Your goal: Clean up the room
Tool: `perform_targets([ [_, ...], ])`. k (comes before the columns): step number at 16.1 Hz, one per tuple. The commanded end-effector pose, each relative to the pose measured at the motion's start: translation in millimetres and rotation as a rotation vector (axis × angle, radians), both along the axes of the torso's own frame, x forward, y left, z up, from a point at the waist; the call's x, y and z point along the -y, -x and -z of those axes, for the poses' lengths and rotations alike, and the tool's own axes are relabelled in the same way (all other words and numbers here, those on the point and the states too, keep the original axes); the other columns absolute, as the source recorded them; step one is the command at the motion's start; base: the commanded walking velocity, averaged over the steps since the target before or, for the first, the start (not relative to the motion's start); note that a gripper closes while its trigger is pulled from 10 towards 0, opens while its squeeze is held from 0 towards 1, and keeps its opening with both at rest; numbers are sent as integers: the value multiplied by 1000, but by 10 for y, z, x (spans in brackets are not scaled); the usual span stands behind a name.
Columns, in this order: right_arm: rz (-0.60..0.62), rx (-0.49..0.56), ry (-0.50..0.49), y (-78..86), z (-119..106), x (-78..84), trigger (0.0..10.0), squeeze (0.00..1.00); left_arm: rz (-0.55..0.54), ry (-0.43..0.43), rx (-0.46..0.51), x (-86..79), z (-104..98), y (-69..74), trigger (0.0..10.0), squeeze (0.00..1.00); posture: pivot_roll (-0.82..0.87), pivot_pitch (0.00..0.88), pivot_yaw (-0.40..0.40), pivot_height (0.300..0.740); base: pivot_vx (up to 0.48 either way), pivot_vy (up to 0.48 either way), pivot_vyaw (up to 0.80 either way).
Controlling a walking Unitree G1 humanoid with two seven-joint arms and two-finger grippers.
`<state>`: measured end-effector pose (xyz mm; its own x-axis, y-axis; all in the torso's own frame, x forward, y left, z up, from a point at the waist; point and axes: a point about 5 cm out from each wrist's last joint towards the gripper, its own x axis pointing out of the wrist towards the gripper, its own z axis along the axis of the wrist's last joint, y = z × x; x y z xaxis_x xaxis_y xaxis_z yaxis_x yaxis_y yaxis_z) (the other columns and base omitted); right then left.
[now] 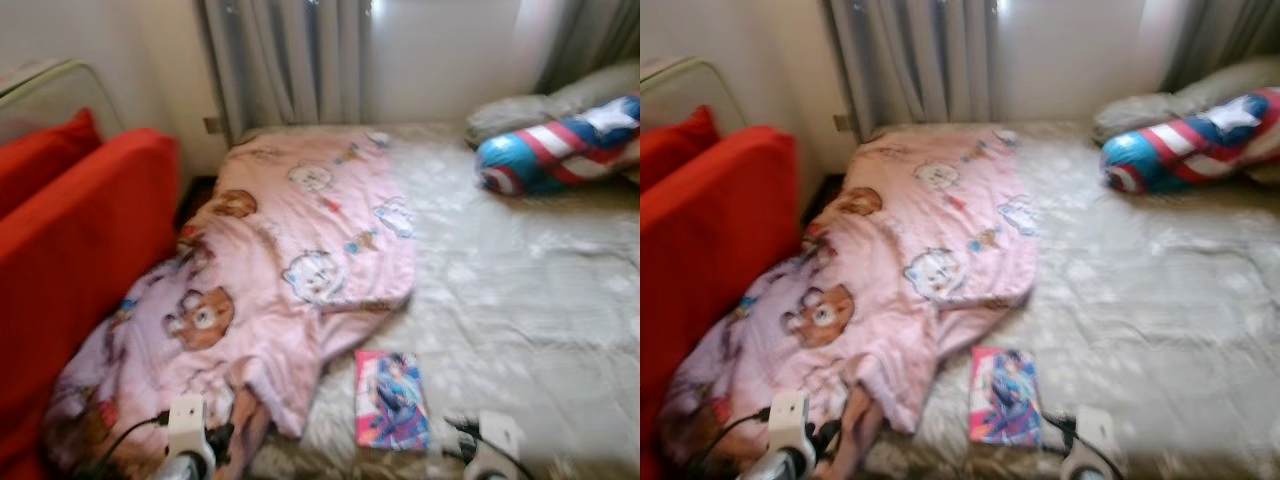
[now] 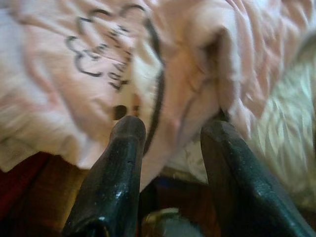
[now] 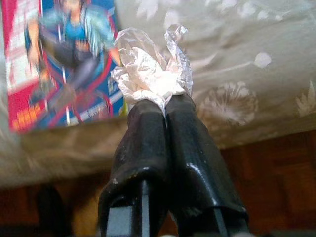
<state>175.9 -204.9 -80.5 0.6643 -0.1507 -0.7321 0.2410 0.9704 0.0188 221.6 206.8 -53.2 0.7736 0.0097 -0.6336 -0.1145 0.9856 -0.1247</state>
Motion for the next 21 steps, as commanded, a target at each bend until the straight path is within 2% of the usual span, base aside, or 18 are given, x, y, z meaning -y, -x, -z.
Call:
perform_targets([
  [1,-27,-7,-5,6,13,-50,10000,0,-14,0,7,-29,-4,0,10000,0,-13,0,33,740,0,0,800],
  [4,-61,-19,-13,19,30,-110,10000,0,-1,-9,-30,-33,33,38,10000,0,-21,0,38,740,0,0,800],
  [9,-75,11,-29,-107,-18,-186,10000,0,17,-43,-85,-126,89,147,10000,0,-17,3,43,740,0,0,800],
  [11,-95,11,-25,-117,-22,-192,10000,0,26,-56,-101,-159,106,188,10000,0,-12,38,33,740,0,0,800],
  [14,-117,-18,-13,-12,23,-156,10000,0,25,-49,-122,-126,147,244,10000,0,-16,61,23,740,0,0,658],
  [17,-106,-14,-18,-15,20,-153,10000,0,26,-34,-130,-51,174,262,10000,0,-27,80,22,740,0,0,579],
  [21,-121,-11,-15,-41,10,-166,10000,0,23,-42,-145,-70,188,289,10000,0,-28,88,15,740,0,0,578],
])
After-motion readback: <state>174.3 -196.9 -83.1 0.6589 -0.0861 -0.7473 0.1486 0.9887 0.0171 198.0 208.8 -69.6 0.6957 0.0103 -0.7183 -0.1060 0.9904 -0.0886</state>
